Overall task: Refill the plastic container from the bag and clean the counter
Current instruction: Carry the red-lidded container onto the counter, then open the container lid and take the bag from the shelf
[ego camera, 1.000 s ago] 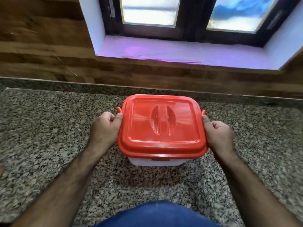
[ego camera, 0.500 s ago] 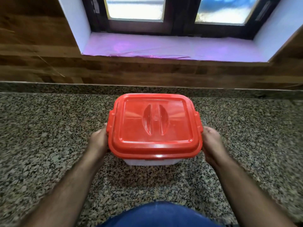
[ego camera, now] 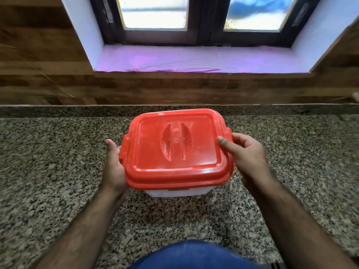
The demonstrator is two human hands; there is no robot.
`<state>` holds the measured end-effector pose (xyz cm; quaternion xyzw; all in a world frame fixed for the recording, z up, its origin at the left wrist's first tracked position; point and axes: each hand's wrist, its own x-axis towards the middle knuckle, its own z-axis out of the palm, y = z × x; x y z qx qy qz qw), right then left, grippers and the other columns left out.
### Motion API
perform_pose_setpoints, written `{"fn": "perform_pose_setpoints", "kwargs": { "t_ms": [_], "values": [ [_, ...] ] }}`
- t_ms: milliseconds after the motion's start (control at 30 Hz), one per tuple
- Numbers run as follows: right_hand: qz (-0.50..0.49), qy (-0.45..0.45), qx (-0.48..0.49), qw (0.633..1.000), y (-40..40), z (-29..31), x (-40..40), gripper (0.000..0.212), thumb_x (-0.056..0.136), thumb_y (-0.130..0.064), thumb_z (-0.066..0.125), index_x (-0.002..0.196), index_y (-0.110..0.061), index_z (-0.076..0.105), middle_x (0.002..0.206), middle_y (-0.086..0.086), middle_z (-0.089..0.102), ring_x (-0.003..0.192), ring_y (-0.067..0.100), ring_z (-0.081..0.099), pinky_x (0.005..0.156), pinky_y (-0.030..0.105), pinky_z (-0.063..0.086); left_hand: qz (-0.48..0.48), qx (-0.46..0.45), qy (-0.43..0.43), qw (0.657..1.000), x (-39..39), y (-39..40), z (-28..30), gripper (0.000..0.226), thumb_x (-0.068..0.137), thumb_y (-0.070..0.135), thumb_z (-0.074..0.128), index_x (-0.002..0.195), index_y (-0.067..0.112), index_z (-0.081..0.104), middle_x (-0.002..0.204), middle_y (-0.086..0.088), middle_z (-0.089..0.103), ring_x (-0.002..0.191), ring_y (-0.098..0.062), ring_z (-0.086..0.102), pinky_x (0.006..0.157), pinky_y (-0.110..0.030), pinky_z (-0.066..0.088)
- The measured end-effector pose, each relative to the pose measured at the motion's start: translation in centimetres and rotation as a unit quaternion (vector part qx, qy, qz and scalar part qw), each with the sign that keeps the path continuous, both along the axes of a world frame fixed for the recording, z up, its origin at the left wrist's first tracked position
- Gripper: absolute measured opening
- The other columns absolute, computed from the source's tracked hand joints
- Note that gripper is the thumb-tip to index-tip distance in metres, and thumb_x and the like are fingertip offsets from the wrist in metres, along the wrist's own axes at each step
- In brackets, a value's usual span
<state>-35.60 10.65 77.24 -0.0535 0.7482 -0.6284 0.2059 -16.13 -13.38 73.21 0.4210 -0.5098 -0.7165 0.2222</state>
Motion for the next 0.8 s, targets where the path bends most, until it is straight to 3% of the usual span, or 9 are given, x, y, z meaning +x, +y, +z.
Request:
{"fn": "perform_pose_setpoints", "kwargs": {
  "t_ms": [133,233,367,433,533,600,667,700,800],
  "values": [
    [0.007,-0.021,-0.087,0.996,-0.2,2.1,0.8,0.043,0.082,-0.012,0.089,0.121,-0.007,0.073,0.110,0.010,0.081,0.089,0.019,0.080,0.065,0.023,0.061,0.017,0.026,0.002,1.000,0.7,-1.1,0.2,0.102,0.096,0.087,0.014,0.128,0.007,0.069,0.111,-0.022,0.080,0.107,-0.038,0.078,0.086,-0.049,0.063],
    [0.029,-0.048,-0.144,0.988,-0.7,3.8,1.4,0.060,0.070,-0.008,0.090,0.124,-0.001,0.067,0.115,0.017,0.079,0.094,0.027,0.079,0.075,0.035,0.065,0.000,0.040,-0.006,0.999,1.0,-1.4,0.6,0.106,0.095,0.087,0.008,0.121,0.007,0.072,0.104,-0.020,0.081,0.097,-0.033,0.081,0.077,-0.047,0.066],
    [0.109,-0.173,-0.256,0.945,-1.2,6.6,1.9,0.056,0.074,0.000,0.079,0.128,-0.005,0.064,0.108,0.018,0.077,0.089,0.028,0.078,0.088,0.048,0.066,-0.004,0.077,-0.004,0.997,1.6,-2.2,0.9,0.122,0.086,0.098,0.008,0.131,0.002,0.069,0.120,-0.028,0.076,0.117,-0.043,0.073,0.098,-0.060,0.059],
    [0.149,-0.199,-0.295,0.922,-1.0,7.6,1.7,0.059,0.074,-0.002,0.083,0.131,-0.006,0.065,0.112,0.018,0.076,0.092,0.028,0.078,0.095,0.053,0.062,0.016,0.076,0.000,0.997,1.8,-2.4,1.1,0.122,0.083,0.099,0.008,0.136,0.007,0.068,0.126,-0.025,0.075,0.124,-0.043,0.069,0.105,-0.065,0.054],
    [0.143,-0.180,-0.334,0.914,-0.2,8.5,0.5,0.104,0.056,-0.012,0.102,0.148,0.000,0.055,0.135,0.020,0.069,0.119,0.033,0.072,0.106,0.061,0.055,0.043,0.029,0.022,0.998,1.9,-2.0,1.4,0.114,0.086,0.096,0.004,0.133,0.016,0.071,0.124,-0.015,0.078,0.128,-0.038,0.066,0.114,-0.062,0.047],
    [0.097,-0.153,-0.357,0.916,0.5,9.4,-0.5,0.109,0.059,-0.014,0.100,0.155,-0.002,0.050,0.142,0.021,0.064,0.132,0.035,0.064,0.109,0.060,0.053,0.052,-0.056,0.021,0.997,1.9,-0.9,1.6,0.115,0.081,0.101,0.006,0.133,0.021,0.070,0.130,-0.008,0.075,0.132,-0.030,0.063,0.118,-0.052,0.044],
    [0.047,-0.119,-0.365,0.922,1.4,10.0,-1.5,0.086,0.077,-0.012,0.085,0.156,-0.005,0.050,0.146,0.019,0.064,0.134,0.033,0.064,0.108,0.059,0.054,0.048,-0.219,-0.001,0.974,1.9,0.9,2.1,0.111,0.080,0.100,0.011,0.137,0.022,0.065,0.140,0.000,0.066,0.131,-0.012,0.059,0.109,-0.027,0.045],
    [0.030,-0.097,-0.366,0.925,1.8,10.1,-2.0,0.076,0.085,-0.010,0.077,0.156,-0.005,0.051,0.147,0.019,0.064,0.134,0.032,0.065,0.107,0.059,0.055,0.032,-0.327,-0.011,0.944,1.8,1.9,2.3,0.104,0.085,0.097,0.015,0.137,0.021,0.064,0.140,0.001,0.063,0.127,-0.008,0.059,0.102,-0.021,0.046],
    [-0.008,-0.006,-0.356,0.934,2.6,9.9,-3.0,0.049,0.092,-0.003,0.072,0.140,-0.004,0.061,0.128,0.010,0.076,0.118,0.027,0.073,0.098,0.050,0.060,-0.121,-0.565,-0.033,0.815,0.9,4.5,3.2,0.079,0.098,0.079,0.038,0.135,0.015,0.065,0.131,-0.001,0.065,0.122,-0.011,0.056,0.098,-0.029,0.046]
  ]
}}
